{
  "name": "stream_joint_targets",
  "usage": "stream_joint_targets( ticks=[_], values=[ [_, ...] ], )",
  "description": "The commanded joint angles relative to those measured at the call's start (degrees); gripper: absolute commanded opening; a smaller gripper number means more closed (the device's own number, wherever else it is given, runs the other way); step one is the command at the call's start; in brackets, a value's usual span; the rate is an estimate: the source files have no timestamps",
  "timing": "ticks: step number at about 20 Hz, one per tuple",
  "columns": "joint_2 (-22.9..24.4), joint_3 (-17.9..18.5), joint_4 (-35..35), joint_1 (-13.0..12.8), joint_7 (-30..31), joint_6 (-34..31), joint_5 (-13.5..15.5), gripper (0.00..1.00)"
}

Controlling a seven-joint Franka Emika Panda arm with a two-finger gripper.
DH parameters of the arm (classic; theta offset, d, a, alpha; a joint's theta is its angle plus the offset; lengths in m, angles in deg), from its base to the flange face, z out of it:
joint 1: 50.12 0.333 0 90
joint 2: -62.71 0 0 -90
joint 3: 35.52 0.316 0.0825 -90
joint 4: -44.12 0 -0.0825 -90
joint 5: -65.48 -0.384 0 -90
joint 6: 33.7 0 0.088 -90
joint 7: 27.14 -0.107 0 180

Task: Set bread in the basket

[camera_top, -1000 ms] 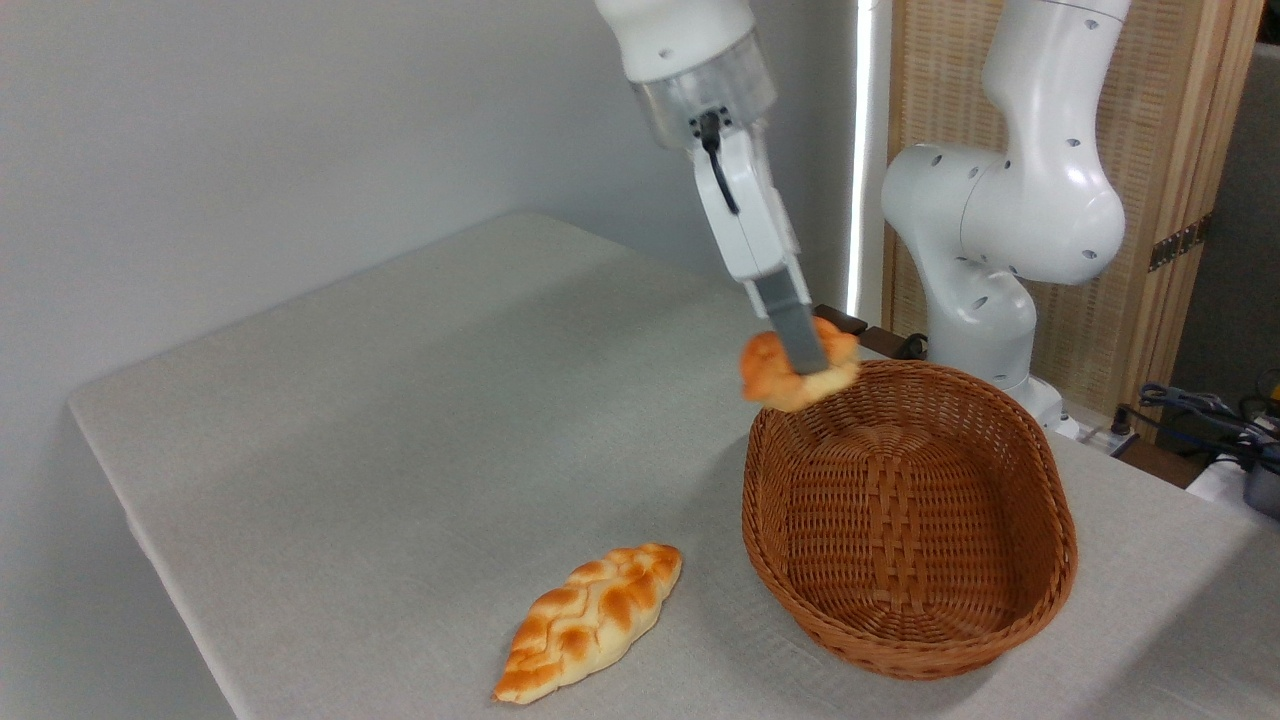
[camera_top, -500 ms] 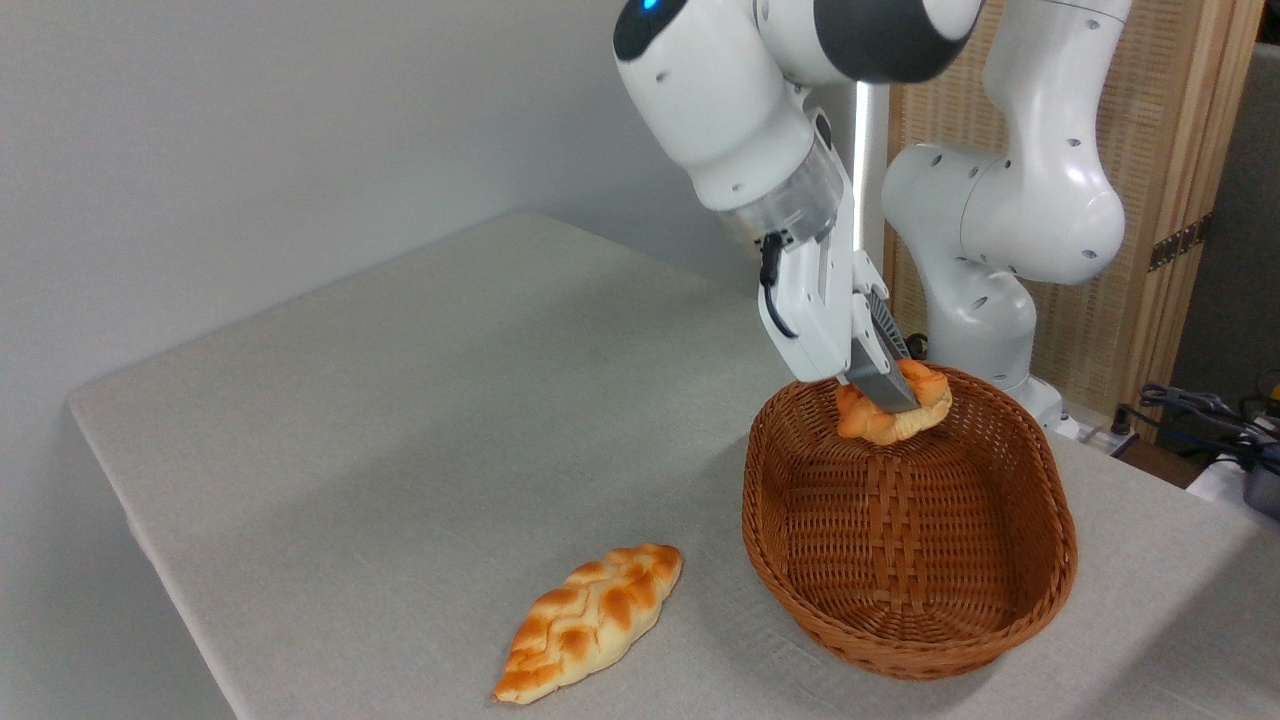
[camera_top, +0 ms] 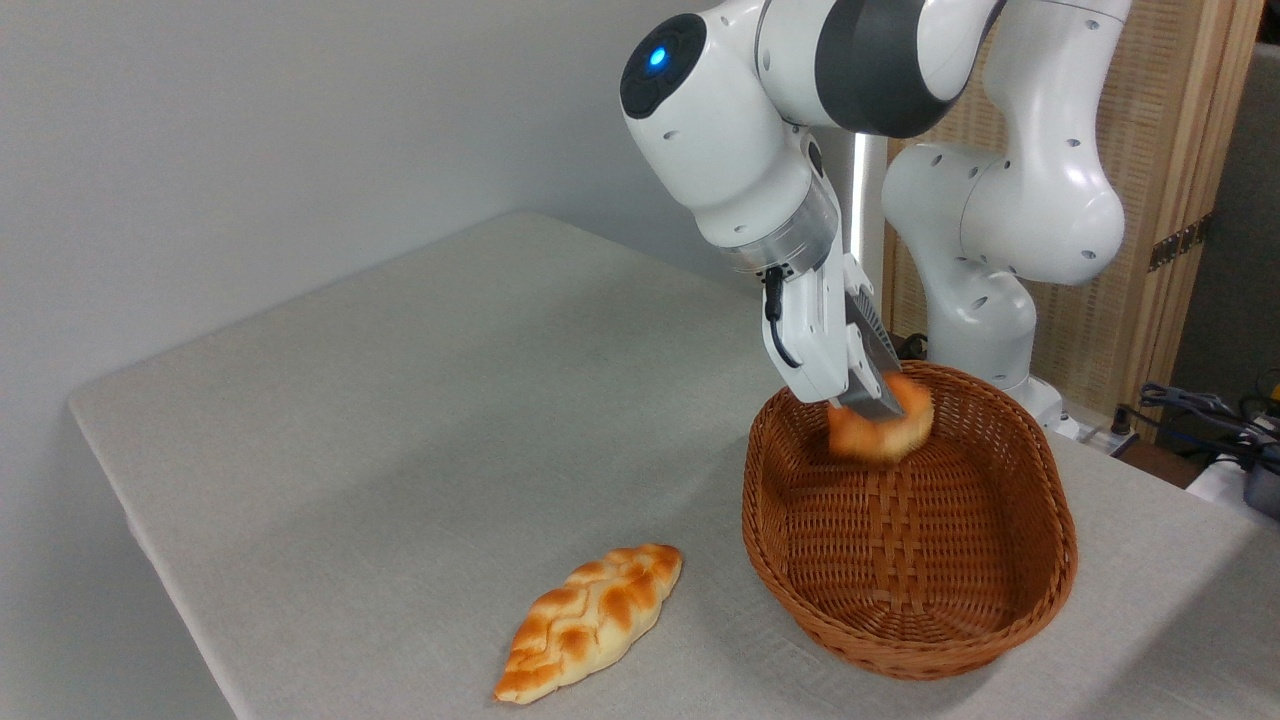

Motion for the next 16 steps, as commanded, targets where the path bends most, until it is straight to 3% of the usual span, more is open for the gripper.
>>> stream_joint_targets(
  ticks=[1,5,8,16],
  values=[
    [-0.1,0.3,-0.4,-0.5,0.8,-0.3,0.4,0.86],
    [0.2,0.3,-1.6,-0.5,1.0,0.4,0.3,0.97],
    [0.1,-0.7,-7.4,-0.2,3.1,0.3,1.8,1.00],
    [-7.7,-1.1,-25.5,-0.1,20.6,0.9,11.5,1.00]
  ],
)
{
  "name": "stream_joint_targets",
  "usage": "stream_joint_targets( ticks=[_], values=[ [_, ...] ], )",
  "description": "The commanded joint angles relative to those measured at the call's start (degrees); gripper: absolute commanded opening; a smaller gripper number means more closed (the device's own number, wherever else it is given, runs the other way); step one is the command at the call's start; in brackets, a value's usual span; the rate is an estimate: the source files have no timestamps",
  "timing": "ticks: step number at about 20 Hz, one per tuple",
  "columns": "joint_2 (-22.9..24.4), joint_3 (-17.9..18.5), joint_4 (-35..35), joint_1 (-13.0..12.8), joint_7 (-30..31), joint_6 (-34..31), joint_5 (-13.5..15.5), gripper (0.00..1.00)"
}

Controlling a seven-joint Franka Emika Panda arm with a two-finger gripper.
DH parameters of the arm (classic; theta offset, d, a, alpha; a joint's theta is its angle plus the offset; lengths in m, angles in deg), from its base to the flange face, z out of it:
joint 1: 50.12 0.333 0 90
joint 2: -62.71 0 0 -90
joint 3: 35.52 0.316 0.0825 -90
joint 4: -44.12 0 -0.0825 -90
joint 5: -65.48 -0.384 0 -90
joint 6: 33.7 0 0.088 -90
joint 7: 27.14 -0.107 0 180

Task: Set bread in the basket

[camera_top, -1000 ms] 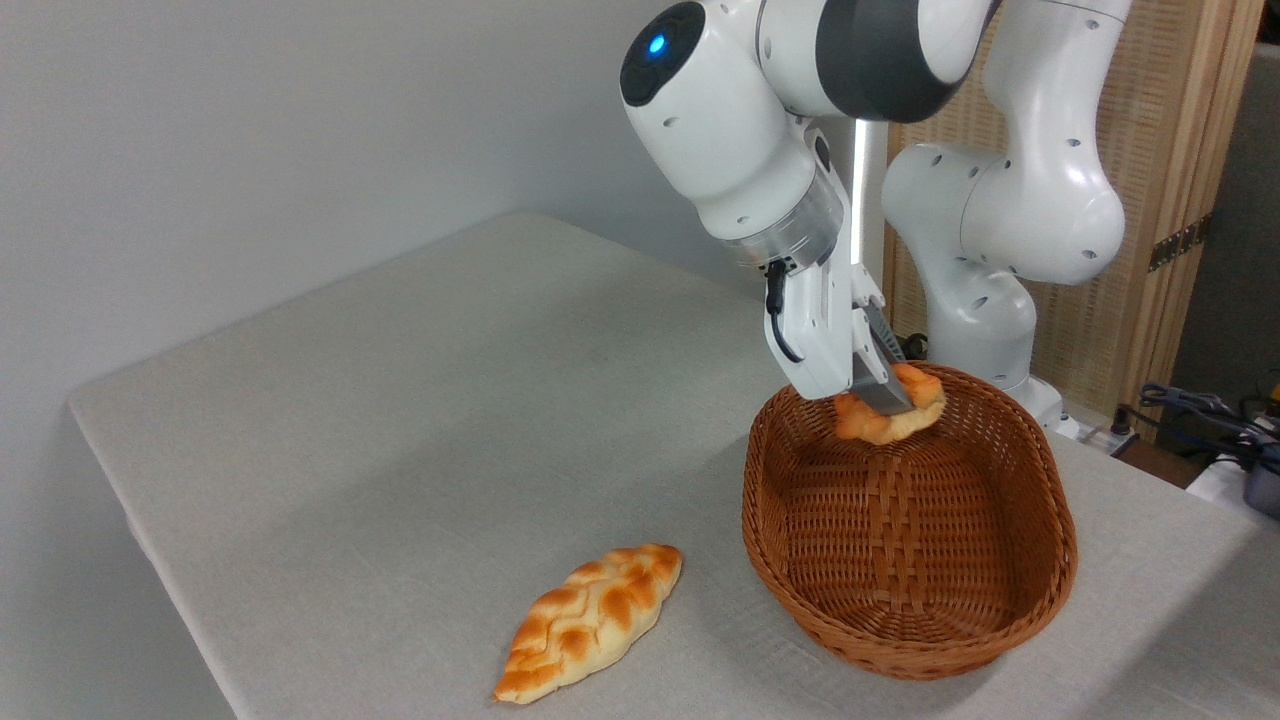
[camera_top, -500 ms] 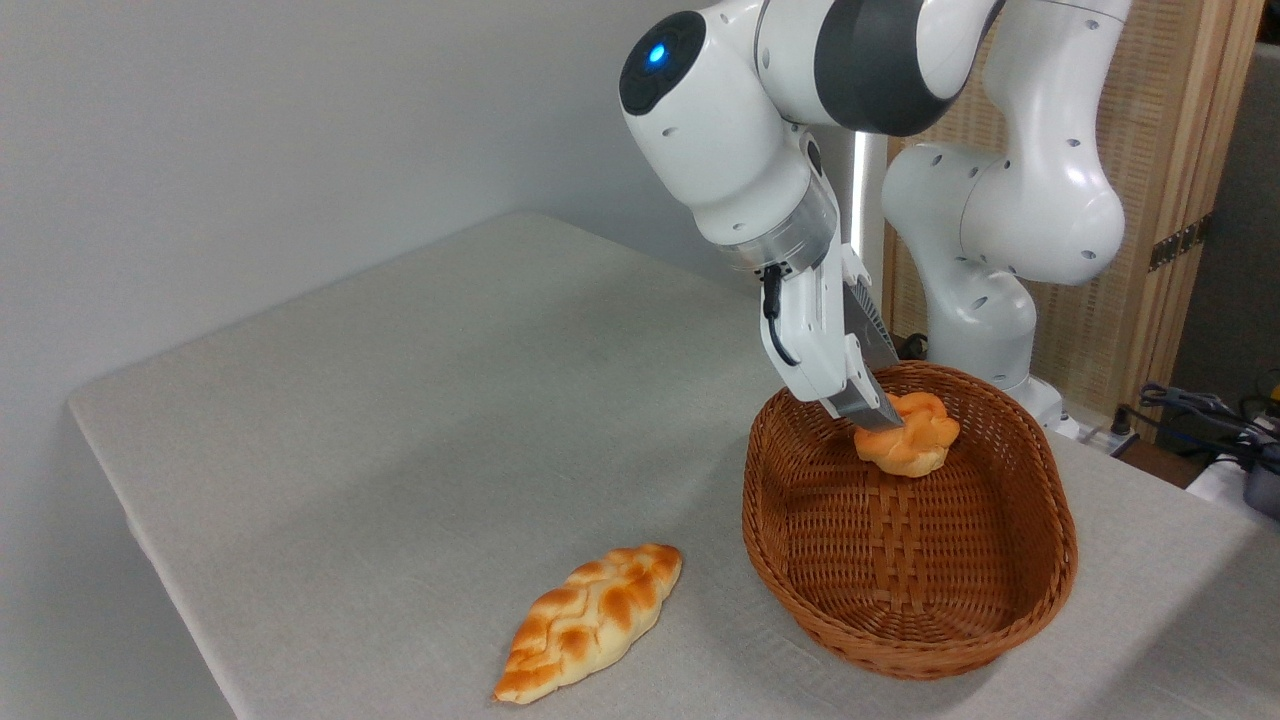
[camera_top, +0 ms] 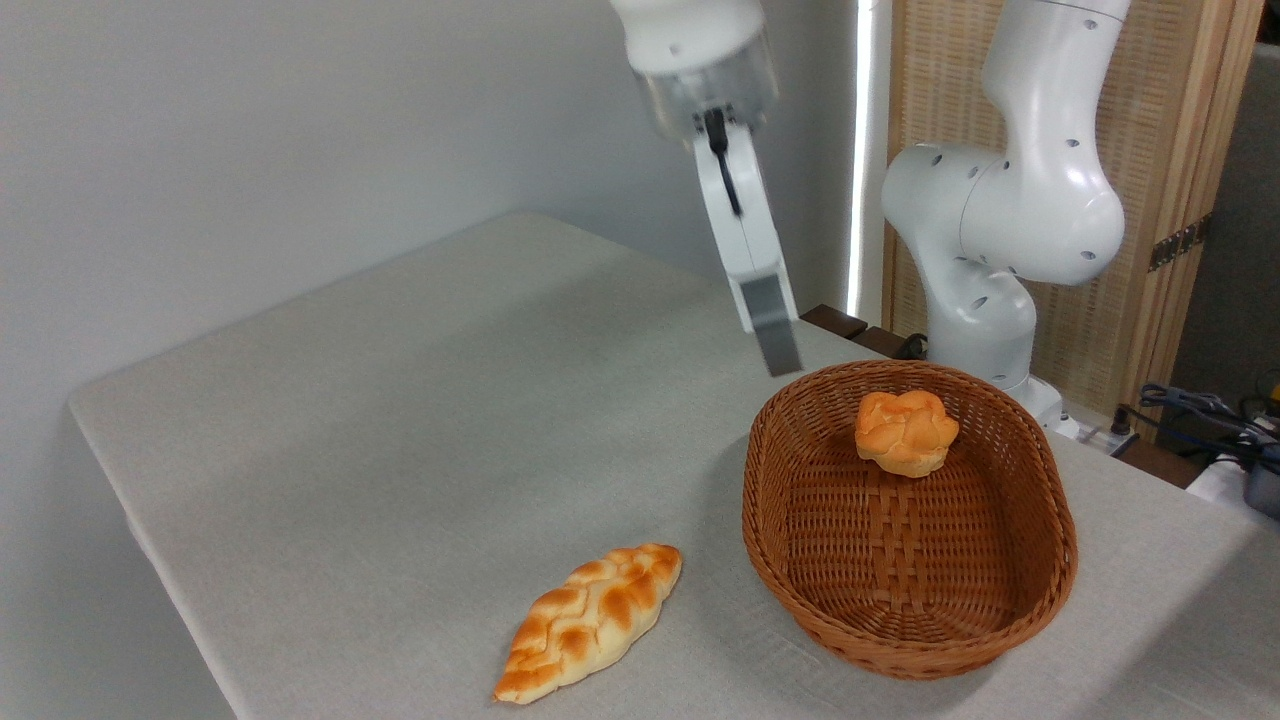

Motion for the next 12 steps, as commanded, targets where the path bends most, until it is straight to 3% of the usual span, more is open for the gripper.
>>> stream_joint_targets(
  ticks=[1,8,9,11,12],
  values=[
    [-7.4,0.2,-10.0,0.3,9.7,0.1,4.7,1.00],
    [-18.1,-0.1,-26.1,0.4,28.4,1.2,8.5,1.00],
    [-19.1,-1.4,-27.3,0.7,30.9,1.4,8.5,1.00],
    [-19.5,-6.4,-27.6,4.1,35.7,3.6,7.9,1.00],
    [-19.5,-7.9,-27.4,4.6,37.3,4.3,7.5,1.00]
  ],
)
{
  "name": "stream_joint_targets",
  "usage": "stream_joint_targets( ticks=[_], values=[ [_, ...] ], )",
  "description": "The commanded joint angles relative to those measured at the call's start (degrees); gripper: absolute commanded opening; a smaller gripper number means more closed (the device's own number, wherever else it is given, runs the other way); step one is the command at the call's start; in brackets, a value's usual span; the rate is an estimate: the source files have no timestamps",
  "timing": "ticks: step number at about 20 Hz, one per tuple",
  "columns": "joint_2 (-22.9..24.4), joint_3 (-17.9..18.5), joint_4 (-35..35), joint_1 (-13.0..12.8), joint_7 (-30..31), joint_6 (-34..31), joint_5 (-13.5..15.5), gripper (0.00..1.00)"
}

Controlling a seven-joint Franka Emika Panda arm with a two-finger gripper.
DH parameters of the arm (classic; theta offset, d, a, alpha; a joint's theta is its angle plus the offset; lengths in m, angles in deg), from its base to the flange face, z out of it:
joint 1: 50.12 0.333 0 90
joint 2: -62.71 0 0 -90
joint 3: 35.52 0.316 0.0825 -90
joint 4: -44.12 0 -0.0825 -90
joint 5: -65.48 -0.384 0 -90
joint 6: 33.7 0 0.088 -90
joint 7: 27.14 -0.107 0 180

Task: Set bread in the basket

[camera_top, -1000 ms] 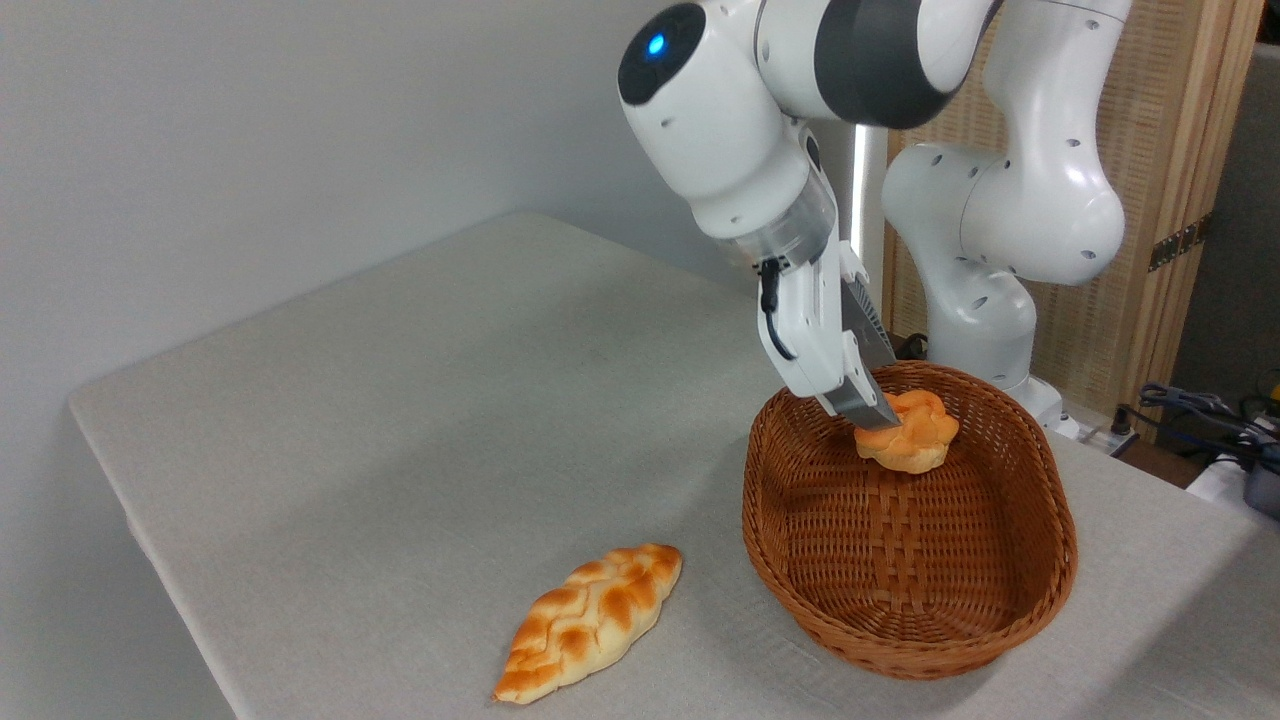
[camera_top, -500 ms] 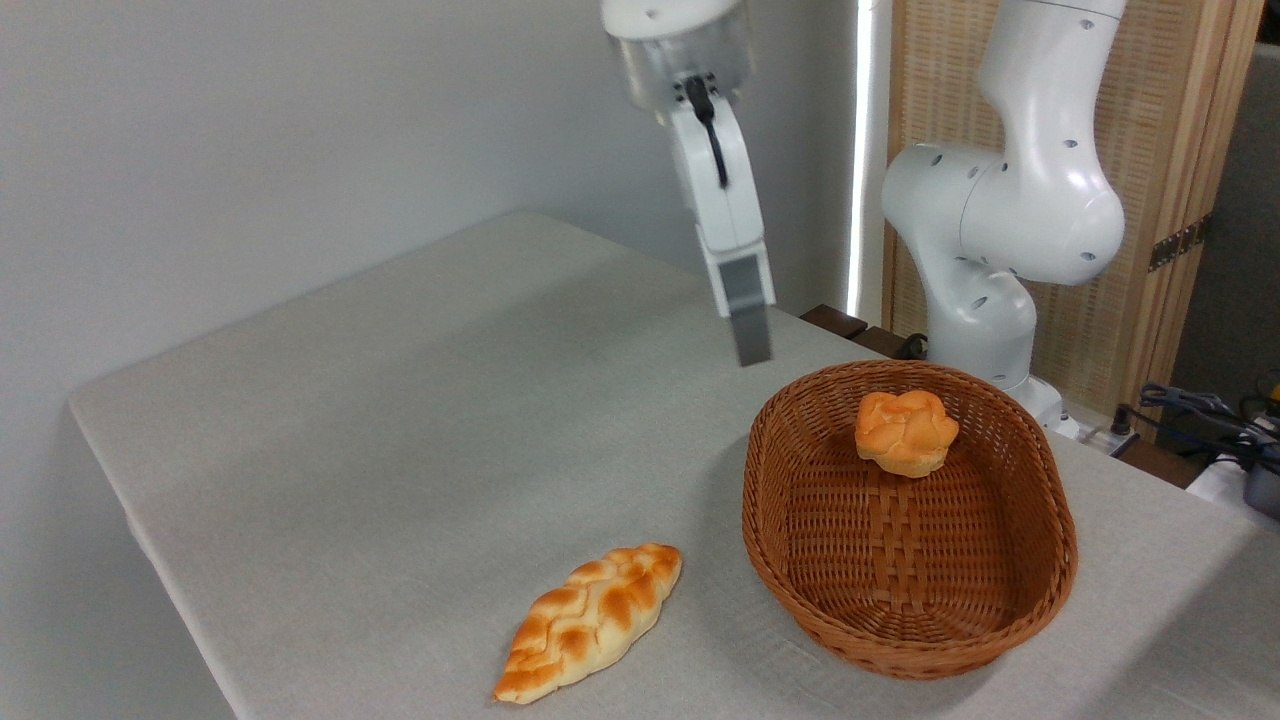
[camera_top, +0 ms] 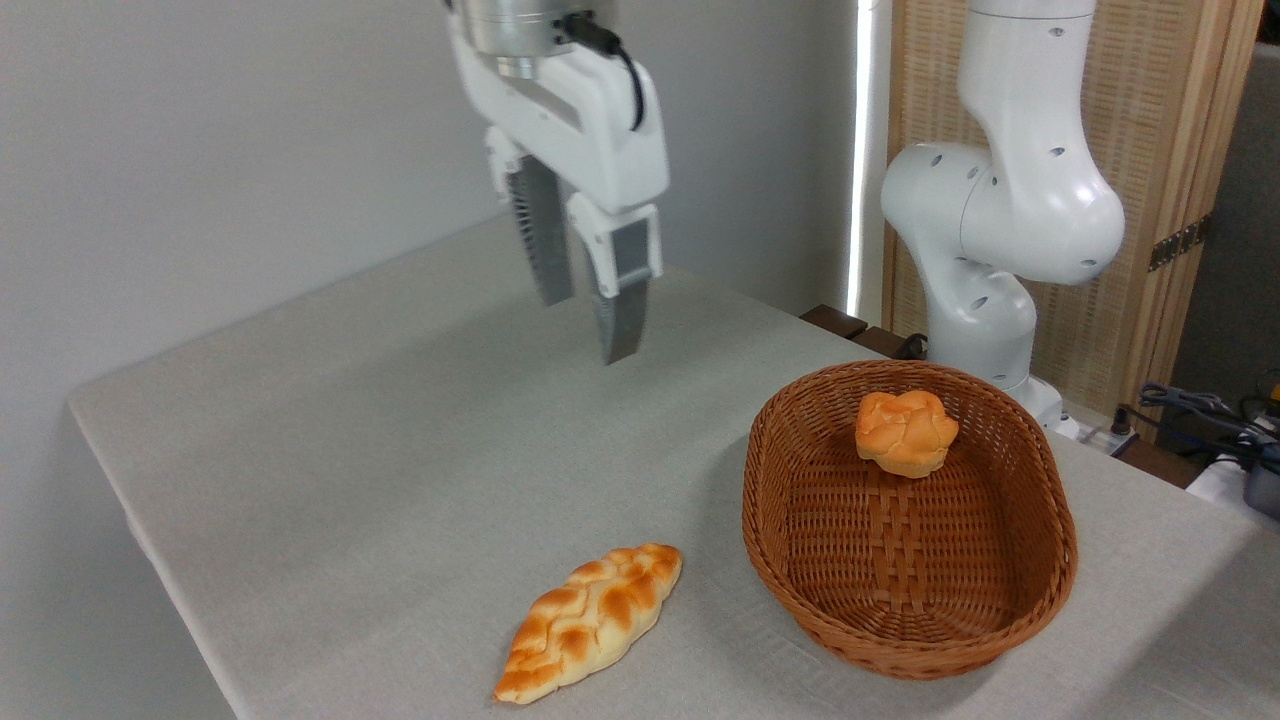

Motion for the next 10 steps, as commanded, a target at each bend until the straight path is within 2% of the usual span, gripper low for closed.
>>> stream_joint_targets(
  ticks=[1,4,10],
  values=[
    [-2.1,-5.6,-2.5,3.4,7.2,2.1,-0.1,1.00],
    [-2.9,-5.6,-2.7,3.0,7.5,2.6,-3.7,1.00],
    [-4.3,-3.5,-5.2,2.9,5.7,2.5,-4.3,1.00]
  ],
)
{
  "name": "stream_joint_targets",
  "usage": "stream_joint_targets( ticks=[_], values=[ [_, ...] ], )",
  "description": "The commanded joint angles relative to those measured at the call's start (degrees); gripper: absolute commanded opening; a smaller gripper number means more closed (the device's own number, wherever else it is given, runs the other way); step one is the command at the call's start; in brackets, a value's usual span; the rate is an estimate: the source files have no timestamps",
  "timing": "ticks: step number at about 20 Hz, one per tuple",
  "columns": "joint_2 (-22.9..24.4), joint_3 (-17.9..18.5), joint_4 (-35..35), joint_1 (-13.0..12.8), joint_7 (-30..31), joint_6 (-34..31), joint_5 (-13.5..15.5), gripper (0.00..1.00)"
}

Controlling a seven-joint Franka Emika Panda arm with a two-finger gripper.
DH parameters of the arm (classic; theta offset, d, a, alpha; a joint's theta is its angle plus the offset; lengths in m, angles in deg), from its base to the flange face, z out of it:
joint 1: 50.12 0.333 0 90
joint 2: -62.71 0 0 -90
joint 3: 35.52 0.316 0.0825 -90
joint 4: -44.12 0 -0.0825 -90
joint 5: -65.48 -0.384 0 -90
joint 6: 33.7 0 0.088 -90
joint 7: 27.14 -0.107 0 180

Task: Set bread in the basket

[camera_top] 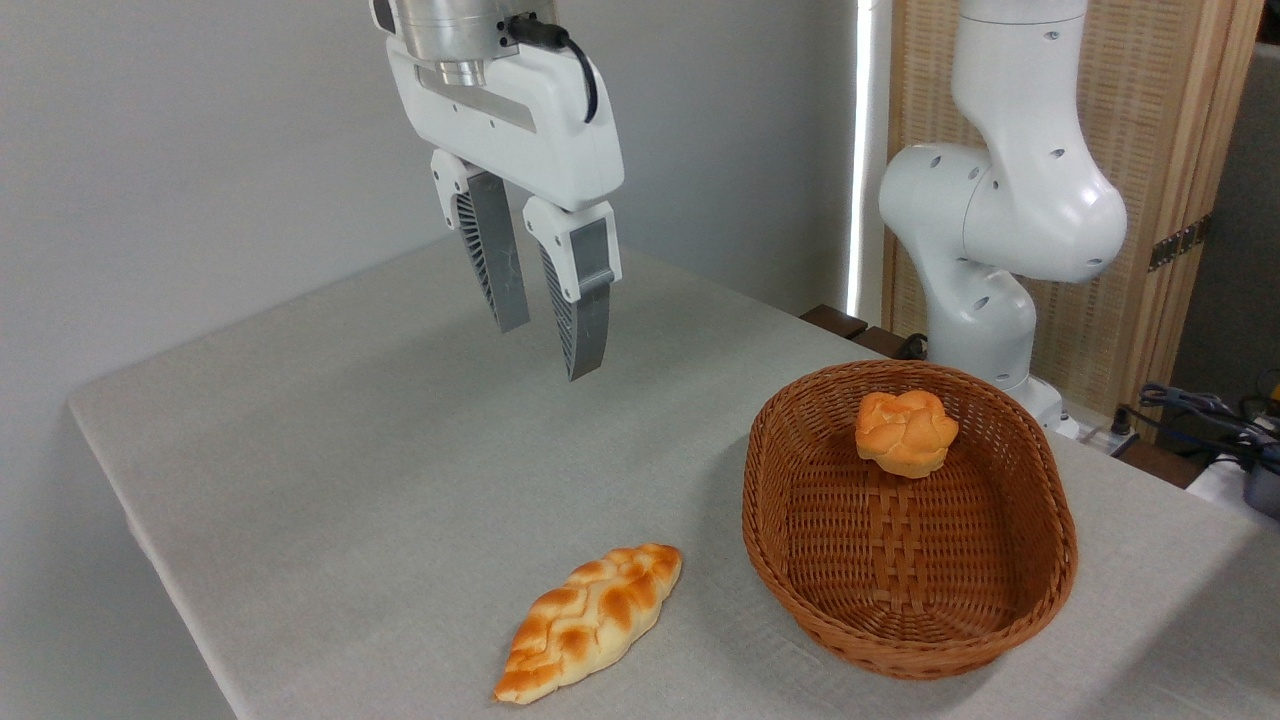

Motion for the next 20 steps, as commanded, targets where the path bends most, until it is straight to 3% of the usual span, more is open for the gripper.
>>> stream_joint_targets(
  ticks=[1,20],
  values=[
    [-1.7,1.6,-2.7,0.1,-1.2,0.1,-0.6,1.00],
    [-1.7,1.0,-2.0,-0.1,-0.6,-0.6,1.1,1.00]
  ],
)
